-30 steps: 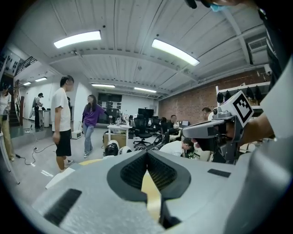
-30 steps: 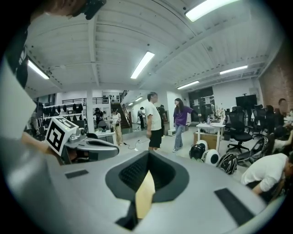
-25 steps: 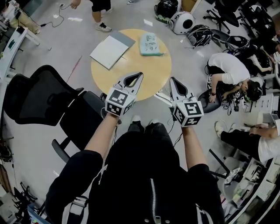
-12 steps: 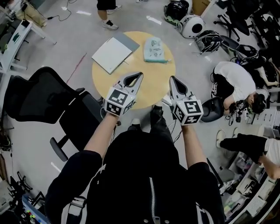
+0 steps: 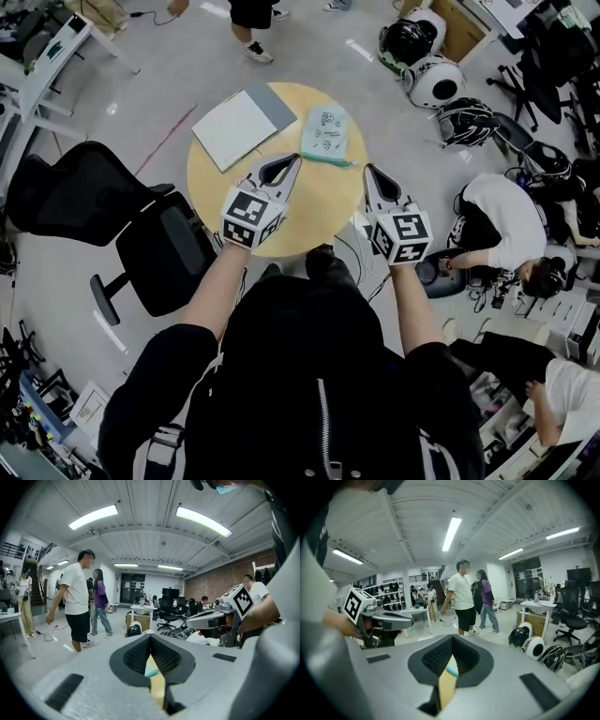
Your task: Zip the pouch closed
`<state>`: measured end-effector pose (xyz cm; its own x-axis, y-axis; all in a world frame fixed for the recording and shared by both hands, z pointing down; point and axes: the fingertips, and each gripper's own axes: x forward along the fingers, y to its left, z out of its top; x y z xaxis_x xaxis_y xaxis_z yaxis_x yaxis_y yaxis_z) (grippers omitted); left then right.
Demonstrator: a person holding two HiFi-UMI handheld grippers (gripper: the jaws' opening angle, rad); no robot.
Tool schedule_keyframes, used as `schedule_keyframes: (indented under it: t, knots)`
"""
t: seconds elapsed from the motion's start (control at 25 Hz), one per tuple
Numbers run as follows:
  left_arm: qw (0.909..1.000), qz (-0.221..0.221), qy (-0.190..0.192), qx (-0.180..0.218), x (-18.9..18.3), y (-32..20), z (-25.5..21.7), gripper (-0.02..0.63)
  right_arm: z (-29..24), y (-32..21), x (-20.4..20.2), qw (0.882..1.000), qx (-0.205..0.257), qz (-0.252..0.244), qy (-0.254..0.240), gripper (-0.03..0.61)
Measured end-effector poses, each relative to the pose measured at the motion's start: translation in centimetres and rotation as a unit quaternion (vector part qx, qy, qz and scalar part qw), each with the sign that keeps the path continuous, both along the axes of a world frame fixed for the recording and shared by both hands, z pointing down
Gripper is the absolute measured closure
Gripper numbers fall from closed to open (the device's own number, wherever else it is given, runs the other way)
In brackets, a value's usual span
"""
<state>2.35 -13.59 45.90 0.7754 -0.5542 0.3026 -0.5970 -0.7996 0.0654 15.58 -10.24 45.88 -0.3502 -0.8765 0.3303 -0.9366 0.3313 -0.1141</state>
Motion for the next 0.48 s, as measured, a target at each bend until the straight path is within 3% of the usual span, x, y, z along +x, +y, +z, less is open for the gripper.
schedule_keyframes:
  t: [0.2,0.48]
  knots:
    - [0.9991,-0.041,-0.003,-0.011,1.7,-1.6,1.0,0.615,1.7,-2.8,2.6,0.999,-0.019,-0.043,0.004,0.574]
    - [0.9982,-0.052,-0.013,-0.028,3.2,-3.8,2.6,0.615,4.4,-5.2,4.2,0.997,-0.043,-0.069,0.012,0.574]
